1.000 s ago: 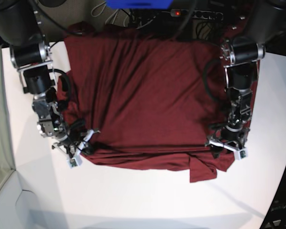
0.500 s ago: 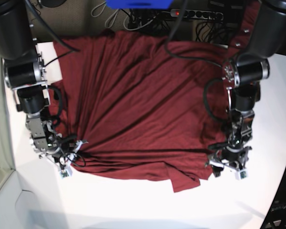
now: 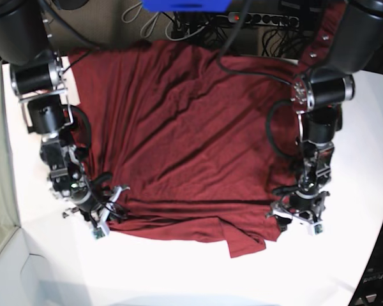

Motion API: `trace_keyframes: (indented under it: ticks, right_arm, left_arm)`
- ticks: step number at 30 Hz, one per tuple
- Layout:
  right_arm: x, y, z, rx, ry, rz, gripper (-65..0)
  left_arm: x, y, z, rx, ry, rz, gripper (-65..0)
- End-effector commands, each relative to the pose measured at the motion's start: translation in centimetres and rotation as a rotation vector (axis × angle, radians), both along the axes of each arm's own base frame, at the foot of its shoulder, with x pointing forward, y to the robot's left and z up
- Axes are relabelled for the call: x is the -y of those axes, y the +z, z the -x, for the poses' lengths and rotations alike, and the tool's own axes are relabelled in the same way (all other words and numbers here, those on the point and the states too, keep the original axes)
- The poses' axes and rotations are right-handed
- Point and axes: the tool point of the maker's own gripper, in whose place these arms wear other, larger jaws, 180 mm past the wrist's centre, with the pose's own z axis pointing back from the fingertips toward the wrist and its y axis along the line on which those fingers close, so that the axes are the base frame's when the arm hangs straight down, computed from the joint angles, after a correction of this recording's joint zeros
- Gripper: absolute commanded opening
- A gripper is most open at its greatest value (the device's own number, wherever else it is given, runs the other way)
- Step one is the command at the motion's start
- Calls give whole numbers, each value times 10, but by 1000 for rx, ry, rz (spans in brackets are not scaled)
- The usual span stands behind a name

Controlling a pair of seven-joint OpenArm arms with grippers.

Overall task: Layout the t-shirt on the table in an organized manner, then fold the t-shirt properly
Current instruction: 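Drag the shirt with both grippers toward the robot base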

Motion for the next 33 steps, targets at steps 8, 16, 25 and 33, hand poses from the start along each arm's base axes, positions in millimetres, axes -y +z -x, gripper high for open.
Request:
trace_keyframes:
  ticks: [8, 16, 25, 33]
  right_arm:
    - [-13, 61, 6, 145, 64, 40, -569]
    - [11, 42, 65, -37, -34, 100, -570]
    - [38, 5, 124, -180, -129, 94, -572]
    - [62, -32, 129, -233, -163, 89, -573]
  left_arm:
    - [12, 67, -10, 146, -40, -14, -279]
    - [46, 63, 28, 91, -99, 67, -279]
    - [83, -17, 64, -122, -213, 48, -279]
    - [39, -63, 81, -140, -135, 0, -279]
